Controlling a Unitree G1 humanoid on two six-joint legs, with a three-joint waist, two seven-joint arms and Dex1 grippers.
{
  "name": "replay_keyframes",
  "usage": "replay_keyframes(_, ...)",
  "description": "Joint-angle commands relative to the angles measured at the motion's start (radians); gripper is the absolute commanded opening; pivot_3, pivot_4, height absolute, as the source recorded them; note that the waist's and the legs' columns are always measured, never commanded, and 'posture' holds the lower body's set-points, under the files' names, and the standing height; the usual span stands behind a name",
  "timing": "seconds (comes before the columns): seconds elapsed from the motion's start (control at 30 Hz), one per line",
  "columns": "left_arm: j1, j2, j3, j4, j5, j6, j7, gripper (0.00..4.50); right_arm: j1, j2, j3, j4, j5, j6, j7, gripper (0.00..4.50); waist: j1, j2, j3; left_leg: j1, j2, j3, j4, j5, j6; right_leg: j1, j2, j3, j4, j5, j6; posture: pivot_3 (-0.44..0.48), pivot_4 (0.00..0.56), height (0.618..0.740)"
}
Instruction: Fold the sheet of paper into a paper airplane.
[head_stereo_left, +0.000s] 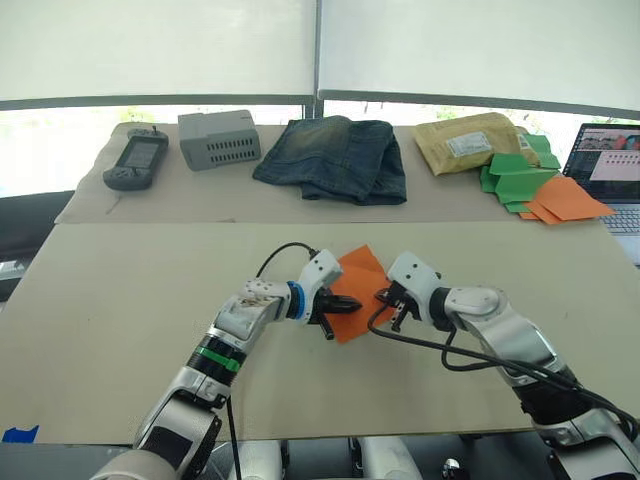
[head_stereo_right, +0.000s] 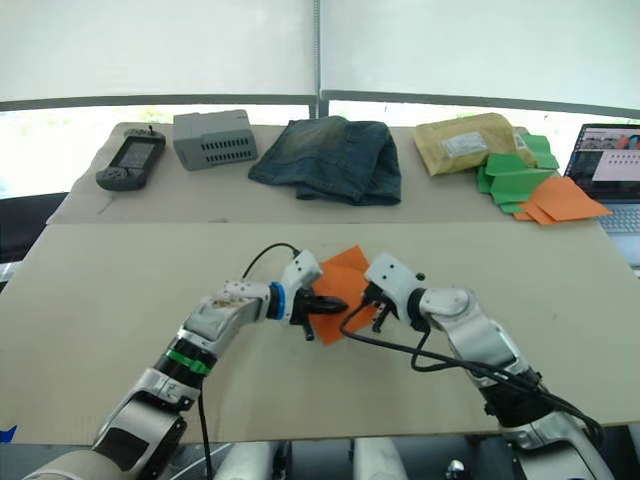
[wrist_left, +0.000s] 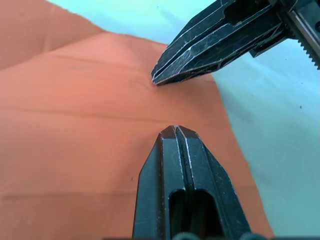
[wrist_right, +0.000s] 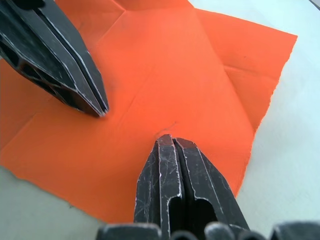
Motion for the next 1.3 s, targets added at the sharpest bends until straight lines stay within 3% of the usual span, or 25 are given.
replay_keyframes(0.03,0.022,0.027,0.047,-0.092,-0.027,0.022,0.011,0.0,-0.041,0.046,-0.084,0.006,0.075,-0.008,0.028,0.04,-0.003,0.0,0.0,0.001,0.0,0.0,0.0,0.0,0.0,0.001,0.0,0.0,0.0,0.0,0.0,0.0,0.15,0.722)
replay_keyframes(0.13,0.037,0.042,0.073,-0.143,-0.037,0.048,0.028,0.0,-0.091,0.069,-0.157,0.019,0.115,0.003,0.023,0.04,-0.002,0.0,0.001,0.001,0.0,-0.001,0.0,0.0,0.0,0.001,0.0,0.0,0.0,0.0,0.0,0.0,0.15,0.722)
replay_keyframes(0.23,0.047,0.056,0.101,-0.198,-0.056,0.073,0.046,0.0,-0.15,0.092,-0.234,0.053,0.177,0.047,0.014,0.89,0.003,0.001,0.001,0.0,0.0,-0.001,0.0,0.0,0.0,0.001,-0.001,0.0,-0.001,0.0,0.0,0.0,0.15,0.722)
replay_keyframes(0.43,0.069,0.082,0.143,-0.307,-0.094,0.126,0.076,0.0,-0.256,0.083,-0.207,0.253,0.117,-0.006,0.031,2.95,0.009,0.001,0.001,-0.003,-0.001,-0.001,-0.003,0.0,0.0,-0.001,-0.003,0.0,-0.003,0.003,-0.005,0.0,0.15,0.722)
replay_keyframes(0.6,0.089,0.102,0.165,-0.364,-0.115,0.156,0.105,0.0,-0.299,0.105,-0.182,0.404,0.109,-0.025,0.075,2.95,0.008,0.001,0.001,-0.012,-0.002,0.0,-0.003,0.0,0.0,-0.01,-0.003,0.001,-0.002,0.003,-0.006,0.0,0.15,0.722)
replay_keyframes(0.83,0.113,0.102,0.163,-0.354,-0.124,0.143,0.131,0.0,-0.334,0.153,-0.2,0.539,0.137,-0.05,0.13,2.95,0.004,0.001,0.001,-0.012,-0.002,0.0,-0.003,0.0,0.0,-0.01,-0.003,0.001,-0.001,0.004,-0.006,0.0,0.15,0.722)
replay_keyframes(0.97,0.112,0.106,0.157,-0.358,-0.128,0.143,0.133,0.0,-0.311,0.151,-0.251,0.523,0.223,0.028,0.203,1.78,0.005,0.001,0.001,-0.012,-0.001,-0.001,-0.003,0.0,0.0,-0.01,-0.003,0.001,-0.001,0.004,-0.006,0.0,0.15,0.722)
replay_keyframes(1.13,0.107,0.101,0.158,-0.363,-0.138,0.138,0.135,0.0,-0.221,0.121,-0.329,0.403,0.295,0.165,0.169,0.03,0.012,0.001,0.001,-0.012,-0.002,-0.001,-0.003,0.0,0.0,-0.01,-0.003,0.0,-0.001,0.004,-0.006,0.0,0.15,0.722)
replay_keyframes(1.3,0.124,0.091,0.158,-0.386,-0.149,0.138,0.142,0.0,-0.037,0.164,-0.463,0.13,0.4,0.355,0.018,0.03,0.01,0.001,0.001,-0.013,-0.001,-0.002,-0.003,0.0,0.0,-0.011,-0.004,0.0,-0.001,0.004,-0.006,0.0,0.15,0.722)
